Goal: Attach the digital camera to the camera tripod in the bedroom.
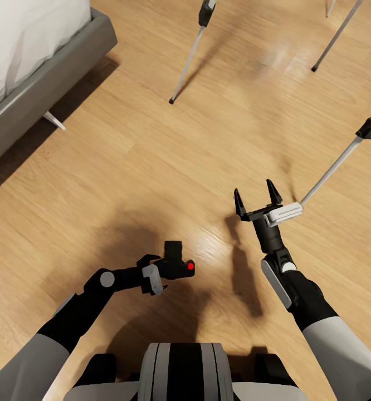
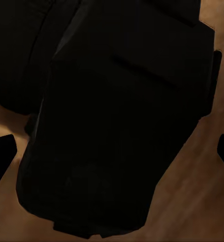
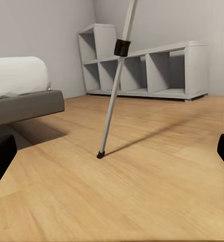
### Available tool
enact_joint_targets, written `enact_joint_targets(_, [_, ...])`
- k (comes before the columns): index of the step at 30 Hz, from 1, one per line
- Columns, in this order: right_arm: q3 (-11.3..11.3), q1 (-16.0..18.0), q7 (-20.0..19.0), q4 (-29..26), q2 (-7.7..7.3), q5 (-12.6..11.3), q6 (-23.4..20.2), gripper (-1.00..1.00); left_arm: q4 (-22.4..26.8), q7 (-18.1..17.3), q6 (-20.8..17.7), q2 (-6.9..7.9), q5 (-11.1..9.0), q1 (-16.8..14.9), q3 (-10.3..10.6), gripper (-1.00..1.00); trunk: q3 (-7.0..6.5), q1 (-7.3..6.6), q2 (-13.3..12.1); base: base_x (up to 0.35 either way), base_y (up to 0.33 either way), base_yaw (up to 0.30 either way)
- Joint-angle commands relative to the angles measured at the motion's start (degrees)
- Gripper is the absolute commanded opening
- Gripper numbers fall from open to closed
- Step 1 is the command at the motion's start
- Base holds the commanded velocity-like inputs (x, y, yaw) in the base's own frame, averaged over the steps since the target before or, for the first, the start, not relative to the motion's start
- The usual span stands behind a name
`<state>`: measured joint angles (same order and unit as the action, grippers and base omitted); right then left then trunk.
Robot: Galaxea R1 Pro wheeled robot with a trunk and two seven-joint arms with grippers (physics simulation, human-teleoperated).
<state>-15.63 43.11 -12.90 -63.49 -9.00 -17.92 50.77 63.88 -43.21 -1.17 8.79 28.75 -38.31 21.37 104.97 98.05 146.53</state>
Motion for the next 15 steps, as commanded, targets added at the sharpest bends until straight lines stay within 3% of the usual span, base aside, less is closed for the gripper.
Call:
enact_joint_targets(1, [-0.14,0.04,-0.37,0.03,-0.05,-0.62,0.15,1.0,0.1,-0.12,-0.13,0.03,0.25,-0.01,0.08,1.0,0.03,-0.01,0.01,0.0,0.0,-0.086])
enact_joint_targets(15, [-0.15,0.04,-0.37,0.03,-0.05,-0.62,0.2,1.0,0.1,-0.04,-0.15,0.0,0.25,-0.01,0.06,1.0,0.03,-0.01,0.01,0.0,0.0,-0.013])
